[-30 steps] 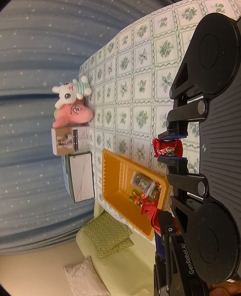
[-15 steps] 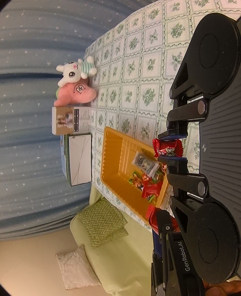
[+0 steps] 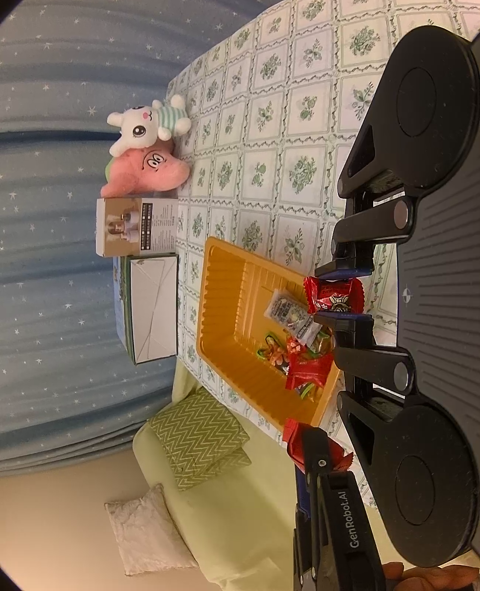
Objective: Organize snacks
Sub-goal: 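Carry both red candies over the orange tray with both tools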
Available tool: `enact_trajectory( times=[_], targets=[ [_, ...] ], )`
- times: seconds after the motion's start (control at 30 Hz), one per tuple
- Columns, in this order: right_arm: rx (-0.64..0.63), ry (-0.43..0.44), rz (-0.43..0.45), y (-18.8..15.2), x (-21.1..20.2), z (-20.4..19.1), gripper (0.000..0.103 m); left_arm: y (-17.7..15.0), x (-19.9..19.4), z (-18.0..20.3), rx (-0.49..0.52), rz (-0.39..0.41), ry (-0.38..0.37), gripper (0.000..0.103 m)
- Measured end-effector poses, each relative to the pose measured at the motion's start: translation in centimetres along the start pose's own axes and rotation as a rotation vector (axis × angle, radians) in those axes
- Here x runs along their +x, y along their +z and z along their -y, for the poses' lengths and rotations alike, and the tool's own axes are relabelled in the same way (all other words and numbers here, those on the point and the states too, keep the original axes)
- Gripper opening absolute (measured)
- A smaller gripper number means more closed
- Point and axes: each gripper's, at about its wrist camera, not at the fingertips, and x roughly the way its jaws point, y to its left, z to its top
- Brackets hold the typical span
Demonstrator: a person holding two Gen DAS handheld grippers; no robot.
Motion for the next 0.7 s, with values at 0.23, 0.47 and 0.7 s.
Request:
enact_trajectory(
  times=[0.23, 0.47, 0.7],
  targets=[
    [-0.007, 0.015, -0.014, 1.0, 2.2, -0.6, 0.018, 1.5, 1.4, -0.7, 0.013, 0.003, 0.003, 0.024],
    [-0.012, 0.032, -0.03, 1.9, 4.6, -0.9, 0.018, 3.0, 3.2, -1.6, 0.018, -0.002, 0.008, 0.024],
    [-0.009, 0.04, -0.043, 2.9, 6.9, -0.6, 0.018, 3.9, 4.8, -2.4, 0.023, -0.012, 0.013, 0.024]
  ],
)
